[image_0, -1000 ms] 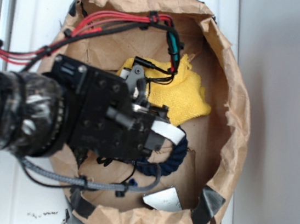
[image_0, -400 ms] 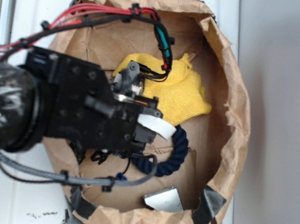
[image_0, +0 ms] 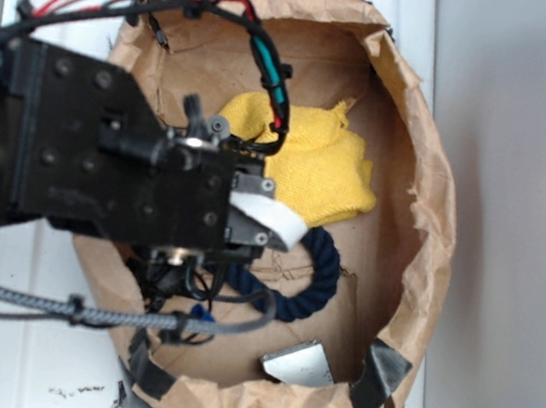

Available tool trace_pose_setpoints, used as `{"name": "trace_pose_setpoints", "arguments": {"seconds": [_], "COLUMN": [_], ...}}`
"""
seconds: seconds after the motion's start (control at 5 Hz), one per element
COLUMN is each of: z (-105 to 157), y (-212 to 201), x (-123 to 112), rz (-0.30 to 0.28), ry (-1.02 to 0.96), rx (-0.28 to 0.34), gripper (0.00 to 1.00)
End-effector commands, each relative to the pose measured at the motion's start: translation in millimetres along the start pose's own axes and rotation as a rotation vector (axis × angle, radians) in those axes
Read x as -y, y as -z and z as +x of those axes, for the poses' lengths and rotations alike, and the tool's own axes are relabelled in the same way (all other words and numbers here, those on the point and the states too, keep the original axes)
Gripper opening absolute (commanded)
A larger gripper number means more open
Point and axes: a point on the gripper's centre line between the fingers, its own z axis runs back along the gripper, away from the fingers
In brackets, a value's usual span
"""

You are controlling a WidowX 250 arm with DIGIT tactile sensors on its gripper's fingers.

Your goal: Grab the blue ball.

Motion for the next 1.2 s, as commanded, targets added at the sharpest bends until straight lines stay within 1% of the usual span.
{"name": "trace_pose_setpoints", "arguments": {"seconds": [0.0,0.2,0.4,0.8,1.0], "z": [14,16,25,38,41], "y": [-46,-61,-79,-108,-119], "x": [-7,-7,-9,-29,-34], "rz": [-0.016,-0.015,0.056,0.068,0.052], "ry": [-0.055,-0.111,-0.217,-0.373,-0.41], "rx": [0.045,0.047,0.026,0.066,0.098], "gripper": [0.0,0.0,0.0,0.0,0.0]}}
